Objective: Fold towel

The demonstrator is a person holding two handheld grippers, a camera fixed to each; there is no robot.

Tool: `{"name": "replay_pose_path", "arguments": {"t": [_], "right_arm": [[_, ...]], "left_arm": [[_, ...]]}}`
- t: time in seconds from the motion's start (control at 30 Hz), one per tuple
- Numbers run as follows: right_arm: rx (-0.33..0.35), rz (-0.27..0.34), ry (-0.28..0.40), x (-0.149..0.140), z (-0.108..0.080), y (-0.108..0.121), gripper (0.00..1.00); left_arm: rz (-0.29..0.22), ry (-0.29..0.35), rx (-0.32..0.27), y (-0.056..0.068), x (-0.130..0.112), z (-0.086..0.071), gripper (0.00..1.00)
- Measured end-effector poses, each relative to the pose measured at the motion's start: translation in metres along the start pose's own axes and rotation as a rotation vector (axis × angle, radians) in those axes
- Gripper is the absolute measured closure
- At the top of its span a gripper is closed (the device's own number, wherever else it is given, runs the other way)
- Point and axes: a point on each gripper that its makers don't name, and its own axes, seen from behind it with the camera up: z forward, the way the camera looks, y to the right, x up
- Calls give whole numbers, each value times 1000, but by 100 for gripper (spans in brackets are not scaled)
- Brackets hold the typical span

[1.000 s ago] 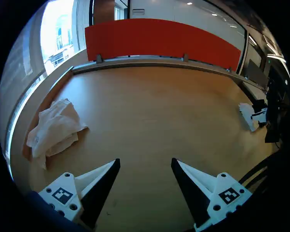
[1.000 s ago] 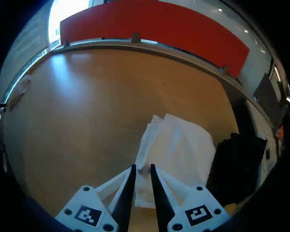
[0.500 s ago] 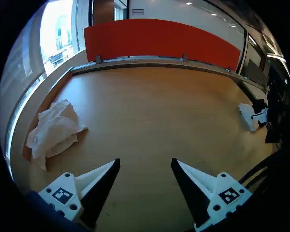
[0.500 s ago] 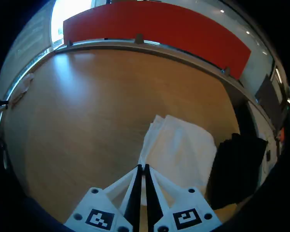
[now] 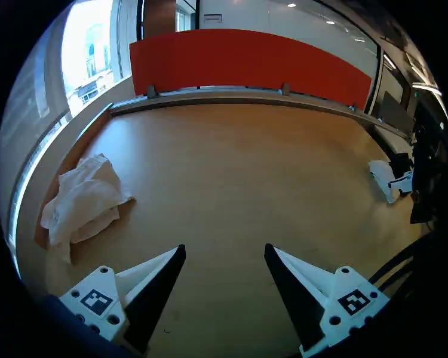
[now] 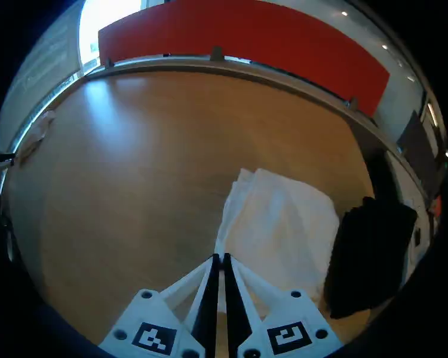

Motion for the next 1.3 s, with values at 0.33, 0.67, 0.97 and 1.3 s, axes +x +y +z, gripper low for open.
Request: {"name": "replay_pose_path", "arguments": {"t": [0.33,0.67,0.97,1.3], "right_arm": [[7,1,-8,-5,0,0,94],[1,6,-9,-6,1,2,76],[-1,6,-3,-7,-1,2,46],[-6,20,35,1,-4,-1,2]], "left_arm": [[3,-2,0,1,1,2,2],[9,-1,-3,2,4,4,2],[6,-3,-4,1,3,5,2],[4,2,-7,1,6,7,2]]}}
